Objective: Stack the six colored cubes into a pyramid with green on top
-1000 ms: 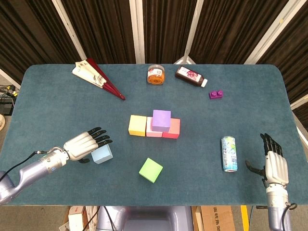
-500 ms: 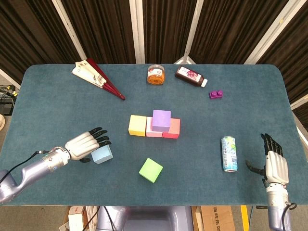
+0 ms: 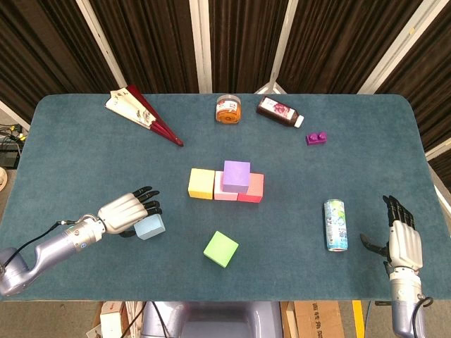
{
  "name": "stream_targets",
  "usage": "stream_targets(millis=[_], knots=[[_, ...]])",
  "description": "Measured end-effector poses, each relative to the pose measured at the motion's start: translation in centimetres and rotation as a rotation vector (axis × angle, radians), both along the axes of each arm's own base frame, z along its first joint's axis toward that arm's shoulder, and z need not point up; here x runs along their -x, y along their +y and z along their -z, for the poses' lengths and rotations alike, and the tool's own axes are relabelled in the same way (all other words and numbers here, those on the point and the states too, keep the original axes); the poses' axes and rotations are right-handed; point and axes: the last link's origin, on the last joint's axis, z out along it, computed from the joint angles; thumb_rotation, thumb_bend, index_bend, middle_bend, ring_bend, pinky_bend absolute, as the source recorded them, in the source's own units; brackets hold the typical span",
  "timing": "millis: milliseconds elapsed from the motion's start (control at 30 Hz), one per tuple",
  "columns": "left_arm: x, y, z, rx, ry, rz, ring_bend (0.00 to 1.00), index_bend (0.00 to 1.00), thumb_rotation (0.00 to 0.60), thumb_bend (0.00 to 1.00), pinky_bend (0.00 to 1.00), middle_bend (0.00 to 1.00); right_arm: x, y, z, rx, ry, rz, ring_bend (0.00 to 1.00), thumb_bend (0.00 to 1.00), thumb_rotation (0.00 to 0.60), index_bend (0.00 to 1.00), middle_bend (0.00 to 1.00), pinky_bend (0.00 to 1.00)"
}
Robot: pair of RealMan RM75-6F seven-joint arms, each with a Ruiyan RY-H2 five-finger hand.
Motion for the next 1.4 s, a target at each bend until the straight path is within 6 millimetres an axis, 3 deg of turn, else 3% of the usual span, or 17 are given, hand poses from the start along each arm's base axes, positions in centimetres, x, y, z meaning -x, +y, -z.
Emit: stream_targets(millis=[467, 700, 867, 1100, 1400], knots=[[0.0, 0.0, 0.4, 0.008, -0.014, -0.002, 0.0, 0.29, 0.6, 0.32, 0.0, 0.25, 0.0, 0.0, 0.0, 0.004, -0.025, 0.017, 0.0, 0.27, 0.6, 0.06, 0.06, 0.0], [-0.3, 0.1, 0.3, 0.004, -0.028, 0.0, 0.0, 0.41, 0.6, 0.42, 0.0, 0.38, 0.0, -0.1, 0.1, 0.01, -0.033, 0.026, 0.0, 0.27, 0.6, 0.06, 0.06, 0.0], [-0.6, 0.4, -0.2, -0.016, -0.055, -0.017, 0.0, 0.42, 0.6, 0.46, 0.0, 0.44, 0.0, -0.1, 0.0, 0.013, -0.037, 0.026, 0.0, 0.27, 0.6, 0.06, 0.06, 0.0], [-0.5, 0.8, -1.4, -0.085, -0.117, -0.107, 0.0, 0.43, 0.6, 0.43, 0.0, 0.42, 0.0, -0.1, 0.1, 0.009, -0.049, 0.022, 0.0, 0.27, 0.6, 0.06, 0.06, 0.0], [0.2, 1.1, -4.0, -0.292, -0.218, -0.362, 0.0, 0.42, 0.6, 0.42, 0.0, 0.35, 0.1, -0.1, 0.0, -0.007, -0.074, 0.013, 0.0, 0.27, 0.6, 0.06, 0.06, 0.0]])
